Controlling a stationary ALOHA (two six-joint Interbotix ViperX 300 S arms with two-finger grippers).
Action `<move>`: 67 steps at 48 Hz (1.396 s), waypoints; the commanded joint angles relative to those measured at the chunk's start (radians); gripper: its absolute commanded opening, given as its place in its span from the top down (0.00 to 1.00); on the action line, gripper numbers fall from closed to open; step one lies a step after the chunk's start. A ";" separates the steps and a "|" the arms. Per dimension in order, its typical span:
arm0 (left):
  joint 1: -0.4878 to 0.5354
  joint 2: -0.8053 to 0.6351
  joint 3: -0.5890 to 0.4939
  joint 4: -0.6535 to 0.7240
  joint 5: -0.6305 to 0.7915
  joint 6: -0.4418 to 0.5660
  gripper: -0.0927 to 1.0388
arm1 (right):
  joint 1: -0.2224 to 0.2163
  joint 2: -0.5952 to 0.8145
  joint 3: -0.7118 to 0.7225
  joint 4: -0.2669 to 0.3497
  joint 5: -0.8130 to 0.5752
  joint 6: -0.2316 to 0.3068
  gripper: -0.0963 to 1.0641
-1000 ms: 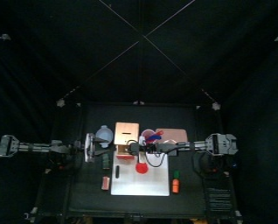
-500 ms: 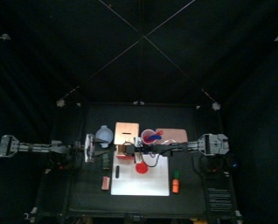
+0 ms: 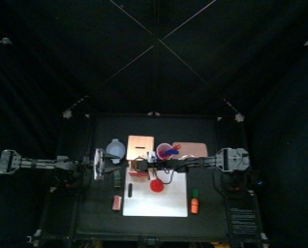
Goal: Get the cutter from the drawer then cut the dough then place the extra dough in the bowl
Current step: Place the cutter on the board
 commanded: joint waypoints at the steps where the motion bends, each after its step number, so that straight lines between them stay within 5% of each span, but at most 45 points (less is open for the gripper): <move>1: 0.002 0.003 -0.008 -0.005 -0.011 0.000 0.17 | -0.005 -0.023 -0.015 -0.002 0.006 0.000 0.35; 12: 0.005 0.003 -0.002 -0.035 -0.009 0.005 0.17 | 0.002 -0.044 -0.018 -0.003 0.009 -0.002 0.37; 23: 0.005 0.002 0.002 -0.035 -0.009 0.005 0.17 | 0.017 -0.058 -0.028 -0.002 0.008 -0.002 0.50; 48: 0.011 0.002 0.008 -0.069 -0.005 0.005 0.17 | 0.057 -0.238 -0.015 -0.003 0.008 -0.002 0.50; 57: 0.025 0.002 0.011 -0.075 -0.002 0.005 0.17 | 0.064 -0.426 0.129 -0.006 0.009 0.000 0.50; 67: 0.052 0.003 0.008 -0.075 0.000 0.005 0.17 | 0.097 -0.655 0.446 -0.052 0.000 -0.002 0.50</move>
